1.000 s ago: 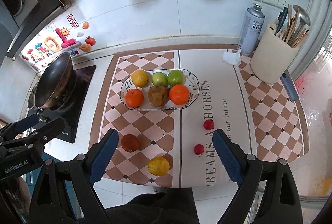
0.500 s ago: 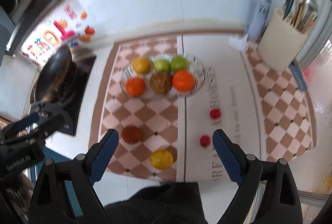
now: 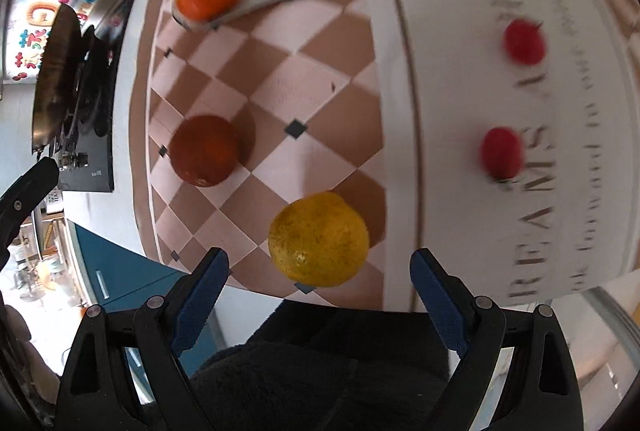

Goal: Organize fruits
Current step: 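Grasp the tangerine with the left gripper while the right gripper grasps the lemon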

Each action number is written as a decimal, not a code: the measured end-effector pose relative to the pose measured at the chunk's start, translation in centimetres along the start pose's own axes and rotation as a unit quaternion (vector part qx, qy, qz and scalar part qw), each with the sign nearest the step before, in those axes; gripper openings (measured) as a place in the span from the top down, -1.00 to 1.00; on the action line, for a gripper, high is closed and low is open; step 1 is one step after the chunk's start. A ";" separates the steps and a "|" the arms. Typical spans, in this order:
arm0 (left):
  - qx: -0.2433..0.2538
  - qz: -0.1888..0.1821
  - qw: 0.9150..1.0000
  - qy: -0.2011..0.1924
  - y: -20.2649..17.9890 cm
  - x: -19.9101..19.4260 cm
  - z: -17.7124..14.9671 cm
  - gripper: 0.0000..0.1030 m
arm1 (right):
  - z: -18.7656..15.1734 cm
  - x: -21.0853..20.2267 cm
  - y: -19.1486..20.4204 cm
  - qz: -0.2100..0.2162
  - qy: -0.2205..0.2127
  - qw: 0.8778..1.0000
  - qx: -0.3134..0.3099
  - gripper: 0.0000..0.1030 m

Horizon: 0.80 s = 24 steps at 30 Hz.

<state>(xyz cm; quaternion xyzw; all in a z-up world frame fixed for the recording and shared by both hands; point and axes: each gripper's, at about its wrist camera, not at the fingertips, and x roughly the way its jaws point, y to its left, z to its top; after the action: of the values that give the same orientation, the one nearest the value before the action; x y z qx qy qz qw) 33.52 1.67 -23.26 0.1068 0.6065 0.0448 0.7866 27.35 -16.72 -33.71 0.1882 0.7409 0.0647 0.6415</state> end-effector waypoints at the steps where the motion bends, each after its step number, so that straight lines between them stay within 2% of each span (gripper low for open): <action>1: 0.001 -0.002 1.000 0.007 -0.1 0.5 0.0 -0.87 | 0.1 0.7 0.0 0.000 0.005 1.000 0.001 -0.82; 3: -0.001 -0.017 0.999 0.029 -0.4 1.9 0.1 -0.87 | 0.3 1.9 0.0 0.005 0.009 1.000 0.001 -0.73; 5: -0.008 -0.039 0.998 0.048 -0.6 2.9 0.2 -0.87 | 0.5 2.5 0.1 0.005 0.012 1.000 -0.004 -0.39; 8: -0.030 -0.075 0.993 0.083 -0.8 4.5 0.4 -0.87 | 0.6 3.2 0.4 -0.009 0.011 1.000 -0.025 -0.22; 15: -0.059 -0.116 0.985 0.115 -1.7 6.8 1.2 -0.87 | 1.1 1.4 -1.0 -0.023 -0.016 0.999 -0.017 -0.22; 22: -0.047 -0.164 0.972 0.164 -4.7 10.6 2.0 -0.86 | 3.2 -0.3 -3.6 -0.030 -0.031 0.999 0.013 -0.22; 23: -0.048 -0.173 0.969 0.168 -4.9 11.1 2.0 -0.82 | 3.4 -0.3 -3.9 -0.031 -0.031 0.999 0.014 -0.22; 24: -0.054 -0.185 0.966 0.175 -5.2 11.8 1.9 -0.61 | 3.6 -0.3 -4.1 -0.031 -0.031 0.999 0.015 -0.22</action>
<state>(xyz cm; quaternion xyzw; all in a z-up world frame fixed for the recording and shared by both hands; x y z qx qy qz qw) 38.13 -1.27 -35.10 -0.0590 0.7406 -0.0510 0.6674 30.06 -21.13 -35.40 0.1766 0.7272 0.0275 0.6628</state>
